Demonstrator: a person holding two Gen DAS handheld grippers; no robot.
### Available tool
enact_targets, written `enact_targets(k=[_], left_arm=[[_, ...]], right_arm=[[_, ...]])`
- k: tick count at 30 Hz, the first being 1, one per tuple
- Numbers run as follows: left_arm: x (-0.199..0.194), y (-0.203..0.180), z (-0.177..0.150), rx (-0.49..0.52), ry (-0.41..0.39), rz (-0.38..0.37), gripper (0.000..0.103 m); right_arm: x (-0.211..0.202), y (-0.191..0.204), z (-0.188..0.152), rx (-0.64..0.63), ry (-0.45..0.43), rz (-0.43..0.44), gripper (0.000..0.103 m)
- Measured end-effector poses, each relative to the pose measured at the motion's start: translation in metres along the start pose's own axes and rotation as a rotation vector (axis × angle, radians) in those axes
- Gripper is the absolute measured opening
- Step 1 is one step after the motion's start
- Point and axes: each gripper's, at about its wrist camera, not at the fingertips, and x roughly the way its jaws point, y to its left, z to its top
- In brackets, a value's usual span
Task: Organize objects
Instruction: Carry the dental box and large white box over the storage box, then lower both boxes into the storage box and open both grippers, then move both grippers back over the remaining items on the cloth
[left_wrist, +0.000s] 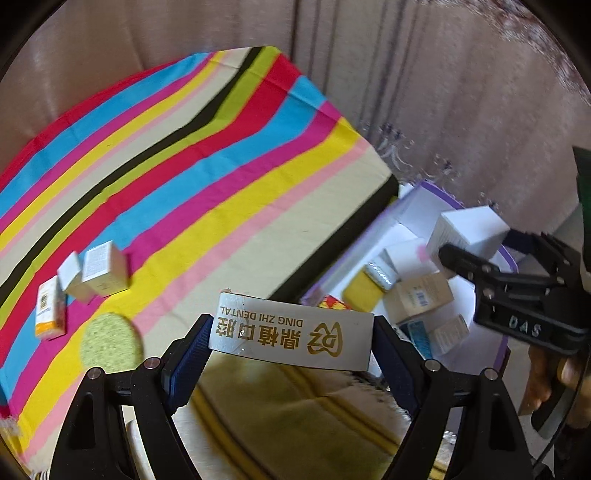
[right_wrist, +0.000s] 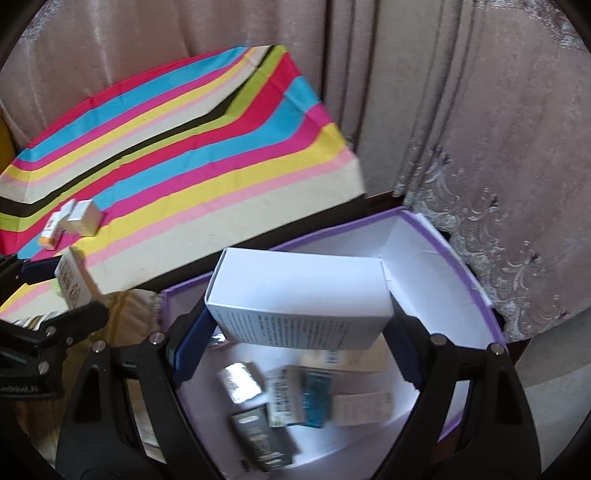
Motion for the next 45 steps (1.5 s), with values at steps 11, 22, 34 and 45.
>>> enact_targets(k=[11, 22, 34, 45], left_arm=[[0.016, -0.036, 0.008, 0.066, 0.033, -0.053, 0.084], [0.027, -0.053, 0.014, 0.066, 0.052, -0.152, 0.086], [0.022, -0.032, 0.014, 0.008, 0.029, -0.138, 0.087], [0.009, -0.001, 0.013, -0.039, 0.001, -0.107, 0.087]], right_arm=[[-0.001, -0.044, -0.003, 0.039, 0.008, -0.11, 0.087], [0.002, -0.059, 0.001, 0.062, 0.013, -0.154, 0.088], [0.002, -0.057, -0.001, 0.06, 0.017, -0.153, 0.095], [-0.001, -0.029, 0.006, 0.002, 0.008, -0.13, 0.095]])
